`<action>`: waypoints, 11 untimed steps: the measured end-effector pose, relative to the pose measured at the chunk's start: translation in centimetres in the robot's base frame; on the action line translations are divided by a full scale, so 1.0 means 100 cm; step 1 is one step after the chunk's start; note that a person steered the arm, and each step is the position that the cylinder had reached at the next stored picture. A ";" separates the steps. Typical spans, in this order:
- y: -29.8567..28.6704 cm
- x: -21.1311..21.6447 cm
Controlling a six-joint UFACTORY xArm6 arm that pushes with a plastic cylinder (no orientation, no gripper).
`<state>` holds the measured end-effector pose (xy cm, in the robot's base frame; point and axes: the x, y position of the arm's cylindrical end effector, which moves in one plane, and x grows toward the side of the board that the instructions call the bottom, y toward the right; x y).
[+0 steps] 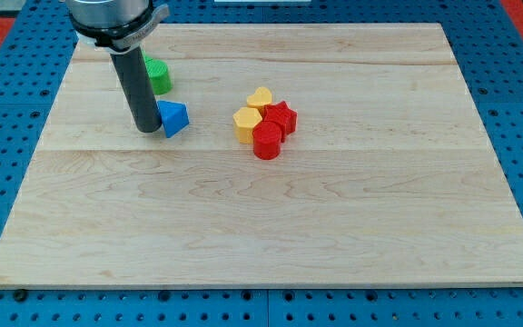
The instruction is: Push the blue triangle below the green circle
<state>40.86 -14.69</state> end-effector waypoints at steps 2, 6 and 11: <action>0.006 0.015; 0.045 0.005; 0.026 -0.029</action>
